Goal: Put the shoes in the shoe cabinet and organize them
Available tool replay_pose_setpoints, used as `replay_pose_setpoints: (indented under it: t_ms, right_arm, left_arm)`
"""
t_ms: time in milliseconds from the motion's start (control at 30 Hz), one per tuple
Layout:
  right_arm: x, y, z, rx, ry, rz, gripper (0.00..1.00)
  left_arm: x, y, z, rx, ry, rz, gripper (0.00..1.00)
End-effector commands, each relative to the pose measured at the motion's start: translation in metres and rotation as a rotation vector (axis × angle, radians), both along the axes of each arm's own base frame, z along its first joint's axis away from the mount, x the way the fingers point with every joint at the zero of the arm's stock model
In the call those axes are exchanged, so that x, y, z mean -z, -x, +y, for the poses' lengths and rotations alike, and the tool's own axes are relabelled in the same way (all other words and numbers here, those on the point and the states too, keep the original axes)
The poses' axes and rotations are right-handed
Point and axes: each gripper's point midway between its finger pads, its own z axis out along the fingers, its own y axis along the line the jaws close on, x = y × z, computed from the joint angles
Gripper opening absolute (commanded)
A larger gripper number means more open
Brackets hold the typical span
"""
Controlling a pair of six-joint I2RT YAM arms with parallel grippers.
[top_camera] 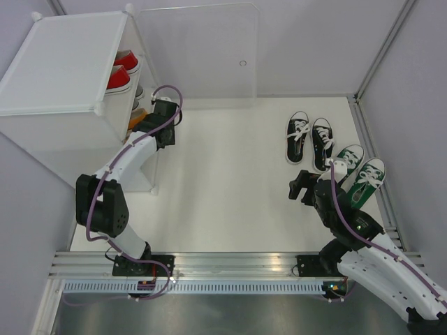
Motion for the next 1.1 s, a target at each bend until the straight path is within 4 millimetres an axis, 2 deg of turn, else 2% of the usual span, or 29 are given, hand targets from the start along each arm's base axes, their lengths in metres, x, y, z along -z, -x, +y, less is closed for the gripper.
replay_pose_setpoints:
  t_ms: [0,133,267,400,533,600,667,800,867,900,933,1000,1067]
  right_arm:
    - [-0.004,-0.003,0.004,-0.011,-0.006,-0.017,0.94]
    - [-0.002,-0.003,0.004,-0.014,-0.005,-0.014,0.94]
    - [-0.001,-0.003,0.005,-0.018,-0.005,-0.010,0.94]
    - [-0.002,-0.003,0.005,-0.018,-0.008,-0.014,0.94]
    - [-0.003,-0.003,0.005,-0.019,-0.008,-0.017,0.94]
    - [-0.002,-0.003,0.005,-0.017,-0.005,-0.013,0.94]
    - [-0.001,-0.003,0.006,-0.019,-0.002,-0.009,0.94]
    - [0.001,-0.004,0.006,-0.021,0.000,-0.002,0.94]
    - [0.001,-0.004,0.006,-0.020,0.002,-0.003,0.94]
    - [0.001,-0.003,0.006,-0.021,0.002,0.001,0.94]
    - [0.001,-0.004,0.006,-0.020,0.003,-0.001,0.94]
    - [0.002,-0.004,0.006,-0.020,0.007,0.004,0.94]
    - [0.003,-0.004,0.007,-0.023,0.007,0.006,0.94]
  left_arm:
    - [-0.012,0.017,0.012,-0.065,0.027,-0.006,0.55]
    - [-0.015,0.029,0.015,-0.086,0.042,-0.011,0.55]
    - [-0.011,0.032,0.024,-0.109,0.011,0.007,0.55]
    - [-0.013,0.034,0.025,-0.124,0.028,0.009,0.55]
    - [-0.023,0.037,0.016,-0.110,0.087,-0.010,0.56]
    - [-0.032,0.035,0.003,-0.081,0.149,-0.044,0.57]
    - [-0.046,0.029,-0.013,-0.034,0.165,-0.087,0.58]
    - [-0.080,0.003,-0.047,0.052,0.167,-0.194,0.59]
    - [-0.087,-0.010,-0.048,0.053,0.148,-0.216,0.60]
    - [-0.100,-0.018,-0.043,0.027,0.125,-0.257,0.60]
    - [-0.094,-0.029,-0.043,0.024,0.093,-0.253,0.60]
    - [-0.109,-0.043,-0.037,-0.009,0.047,-0.301,0.60]
    - [-0.106,-0.060,-0.031,-0.036,-0.015,-0.312,0.60]
